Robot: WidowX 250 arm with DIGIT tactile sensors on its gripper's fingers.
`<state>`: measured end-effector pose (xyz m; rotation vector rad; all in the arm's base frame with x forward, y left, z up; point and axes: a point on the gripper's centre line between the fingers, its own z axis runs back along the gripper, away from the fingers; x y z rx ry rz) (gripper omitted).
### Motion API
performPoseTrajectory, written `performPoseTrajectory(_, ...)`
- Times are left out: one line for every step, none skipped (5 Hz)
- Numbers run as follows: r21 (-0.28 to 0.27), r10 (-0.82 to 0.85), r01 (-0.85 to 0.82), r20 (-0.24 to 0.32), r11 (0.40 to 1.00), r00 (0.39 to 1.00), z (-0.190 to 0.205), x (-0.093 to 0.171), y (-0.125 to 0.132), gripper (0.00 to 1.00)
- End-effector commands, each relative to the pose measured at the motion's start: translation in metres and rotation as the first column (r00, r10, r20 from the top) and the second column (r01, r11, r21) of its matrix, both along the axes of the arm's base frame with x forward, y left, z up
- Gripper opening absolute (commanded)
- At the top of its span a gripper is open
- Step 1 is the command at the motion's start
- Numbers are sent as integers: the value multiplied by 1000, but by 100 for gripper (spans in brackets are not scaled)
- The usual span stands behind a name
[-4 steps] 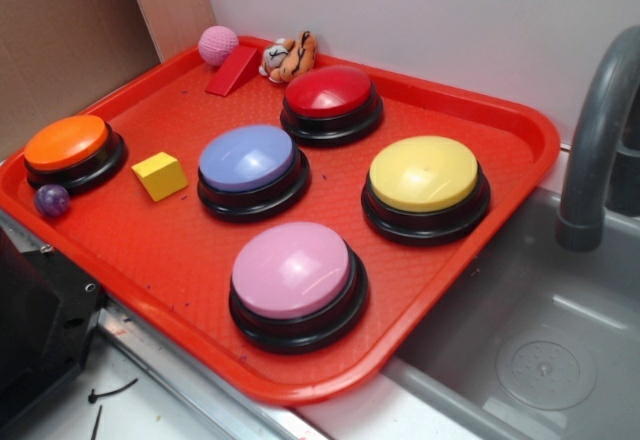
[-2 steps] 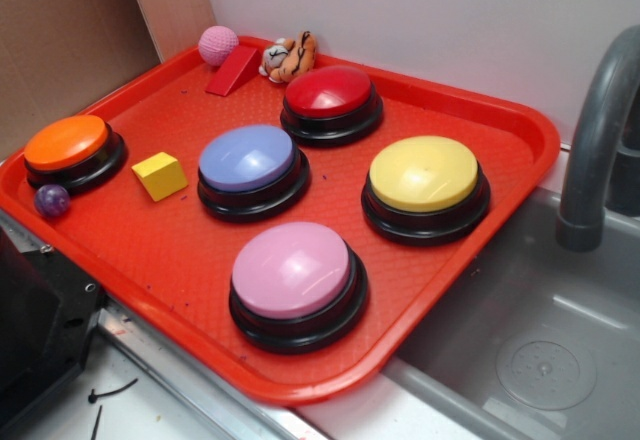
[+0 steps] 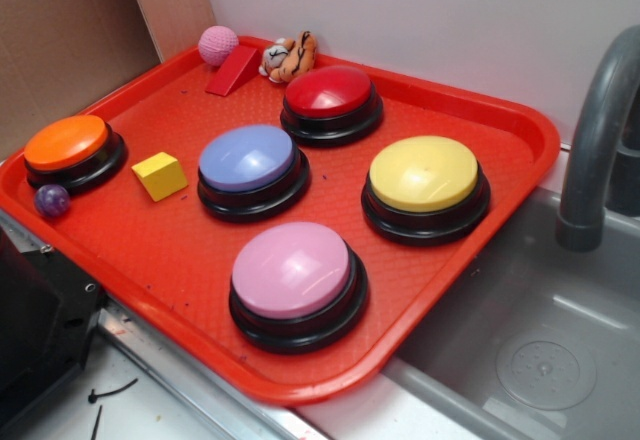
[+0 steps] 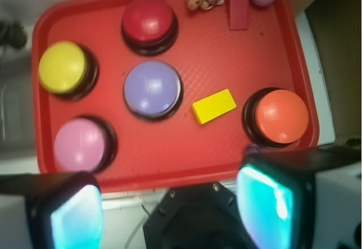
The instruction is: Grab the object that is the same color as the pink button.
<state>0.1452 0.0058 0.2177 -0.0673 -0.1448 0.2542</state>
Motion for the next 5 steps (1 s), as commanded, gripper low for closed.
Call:
performPoseTrajectory(-3,423,-435,236,901,875,-33,49,53,100)
performPoseTrajectory(-58,579,-597,335,800,744,-53,70,82,100)
performPoseTrajectory(-137,690,-698,373,703,621,-70,91,113,100)
performPoseTrajectory(-214,747,-729,354,650,562,-100,120,143,100)
performPoseTrajectory(-232,780,-761,365,605,509,-120,136,165,100)
